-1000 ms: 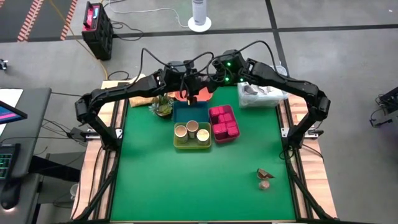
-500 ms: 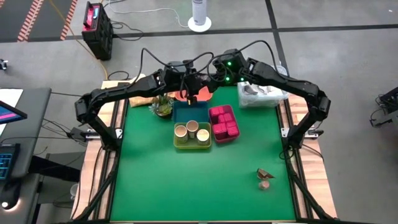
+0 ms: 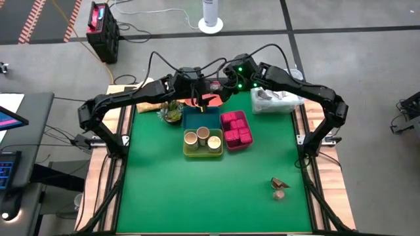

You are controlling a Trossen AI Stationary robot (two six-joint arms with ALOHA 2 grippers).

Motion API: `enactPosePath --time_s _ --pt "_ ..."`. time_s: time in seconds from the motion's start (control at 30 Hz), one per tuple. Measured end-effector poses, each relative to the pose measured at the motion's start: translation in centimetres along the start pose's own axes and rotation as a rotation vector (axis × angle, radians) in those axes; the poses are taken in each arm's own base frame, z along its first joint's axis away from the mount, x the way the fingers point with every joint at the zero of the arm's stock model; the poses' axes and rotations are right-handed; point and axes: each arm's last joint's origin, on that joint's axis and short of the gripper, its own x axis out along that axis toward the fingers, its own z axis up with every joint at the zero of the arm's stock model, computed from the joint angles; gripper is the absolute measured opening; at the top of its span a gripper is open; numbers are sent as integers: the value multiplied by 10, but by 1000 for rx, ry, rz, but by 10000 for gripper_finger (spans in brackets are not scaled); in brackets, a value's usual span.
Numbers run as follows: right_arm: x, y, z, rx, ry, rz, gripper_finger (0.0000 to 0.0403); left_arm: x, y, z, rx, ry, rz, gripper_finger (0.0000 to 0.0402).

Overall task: Sort spices by type
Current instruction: Put the left brown seasoning bottle into the orange bin

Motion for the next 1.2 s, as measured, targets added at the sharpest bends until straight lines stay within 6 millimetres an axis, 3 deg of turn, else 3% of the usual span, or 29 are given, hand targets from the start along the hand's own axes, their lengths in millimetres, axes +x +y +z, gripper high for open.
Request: enactPosePath --time_s 0.47,0.7,0.97,1.2 --pt "5 -7 -4 -47 56 -34 196 -49 22 -15 -193 160 3 272" --pt "45 -23 -3 -39 72 -18 196 -75 35 -29 -255 130 36 262" --pt "85 -38 -6 -29 85 -16 196 -103 16 -59 -328 140 29 261" --pt "120 -56 14 -57 69 -30 196 -124 9 -71 -408 132 37 261"
